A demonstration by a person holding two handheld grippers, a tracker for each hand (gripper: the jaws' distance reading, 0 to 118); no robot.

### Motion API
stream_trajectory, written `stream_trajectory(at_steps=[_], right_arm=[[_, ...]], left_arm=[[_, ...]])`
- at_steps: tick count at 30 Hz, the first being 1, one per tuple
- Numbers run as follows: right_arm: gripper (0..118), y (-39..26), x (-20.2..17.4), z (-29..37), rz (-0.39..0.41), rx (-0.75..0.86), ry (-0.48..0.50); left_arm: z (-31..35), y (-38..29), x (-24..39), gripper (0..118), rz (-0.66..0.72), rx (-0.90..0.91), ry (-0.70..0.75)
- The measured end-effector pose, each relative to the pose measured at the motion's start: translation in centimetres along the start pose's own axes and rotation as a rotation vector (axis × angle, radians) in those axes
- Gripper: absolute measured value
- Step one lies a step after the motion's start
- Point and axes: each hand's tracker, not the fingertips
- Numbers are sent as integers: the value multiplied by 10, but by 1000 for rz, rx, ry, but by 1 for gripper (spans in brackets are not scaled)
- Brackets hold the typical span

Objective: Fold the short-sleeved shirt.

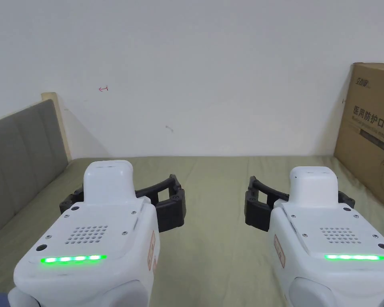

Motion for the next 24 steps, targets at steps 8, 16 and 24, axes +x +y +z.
stream_trajectory(at_steps=[8,16,24], right_arm=[[91,-2,0,-1,-6,-3,3],[91,-7,1,-2,8,-23,-4],[91,-11,5,-5,9,-46,-15]], left_arm=[[0,-1,-3,105,22,-52,-40],[-4,-3,3,105,-1,-128,-13],[-5,-12,18,105,-99,-158,86]])
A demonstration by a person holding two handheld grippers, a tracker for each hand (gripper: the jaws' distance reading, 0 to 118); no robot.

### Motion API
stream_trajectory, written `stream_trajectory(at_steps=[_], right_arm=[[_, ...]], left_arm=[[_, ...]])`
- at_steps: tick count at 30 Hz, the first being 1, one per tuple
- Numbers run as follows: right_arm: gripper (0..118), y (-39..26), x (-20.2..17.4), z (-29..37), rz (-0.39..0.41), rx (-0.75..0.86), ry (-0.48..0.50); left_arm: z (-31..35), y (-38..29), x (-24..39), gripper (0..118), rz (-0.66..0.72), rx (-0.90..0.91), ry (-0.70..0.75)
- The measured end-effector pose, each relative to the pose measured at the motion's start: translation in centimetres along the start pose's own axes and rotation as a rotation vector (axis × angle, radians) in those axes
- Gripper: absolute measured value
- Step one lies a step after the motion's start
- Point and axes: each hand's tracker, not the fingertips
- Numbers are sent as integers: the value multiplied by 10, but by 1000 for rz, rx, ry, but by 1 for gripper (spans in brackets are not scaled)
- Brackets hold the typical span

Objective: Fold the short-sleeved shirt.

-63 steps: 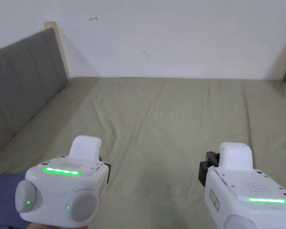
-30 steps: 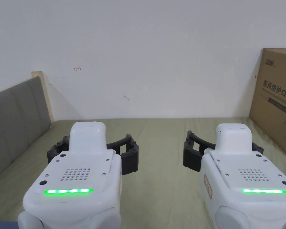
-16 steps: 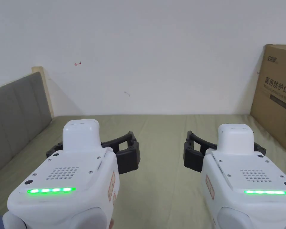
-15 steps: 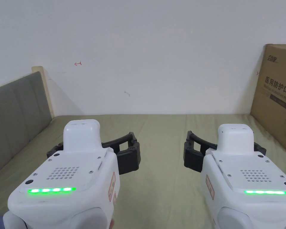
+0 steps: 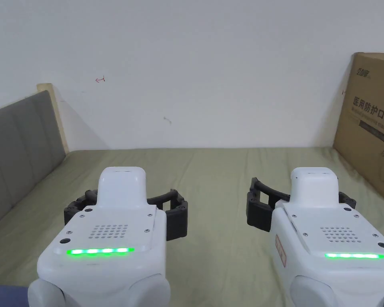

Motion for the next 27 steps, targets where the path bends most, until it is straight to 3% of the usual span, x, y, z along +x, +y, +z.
stream_trajectory(at_steps=[27], right_arm=[[91,-7,2,-4,17,-29,-9]], left_arm=[[1,-7,-4,105,-16,96,-58]])
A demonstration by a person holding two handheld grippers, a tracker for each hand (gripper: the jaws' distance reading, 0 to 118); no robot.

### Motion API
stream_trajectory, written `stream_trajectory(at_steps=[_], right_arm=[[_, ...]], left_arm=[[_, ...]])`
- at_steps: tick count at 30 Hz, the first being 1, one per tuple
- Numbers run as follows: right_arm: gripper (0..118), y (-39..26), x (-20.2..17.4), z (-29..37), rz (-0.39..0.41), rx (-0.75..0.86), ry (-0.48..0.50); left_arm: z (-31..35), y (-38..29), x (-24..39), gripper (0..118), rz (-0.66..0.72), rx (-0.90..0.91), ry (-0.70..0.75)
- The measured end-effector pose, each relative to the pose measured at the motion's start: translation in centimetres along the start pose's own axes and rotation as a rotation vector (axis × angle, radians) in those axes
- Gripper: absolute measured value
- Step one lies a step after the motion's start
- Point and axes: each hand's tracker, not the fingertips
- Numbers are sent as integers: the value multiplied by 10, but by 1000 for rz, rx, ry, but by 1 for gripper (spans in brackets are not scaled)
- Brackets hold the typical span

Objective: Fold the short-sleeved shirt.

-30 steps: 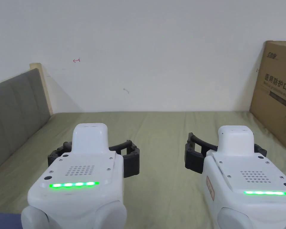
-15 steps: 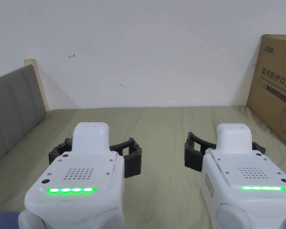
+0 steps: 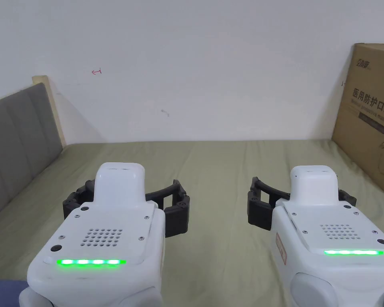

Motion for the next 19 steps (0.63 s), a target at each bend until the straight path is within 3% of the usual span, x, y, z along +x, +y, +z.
stream_trajectory(at_steps=[19], right_arm=[[91,-5,1,-3,5,-17,-5]], left_arm=[[-2,-1,0,105,-7,-32,68]])
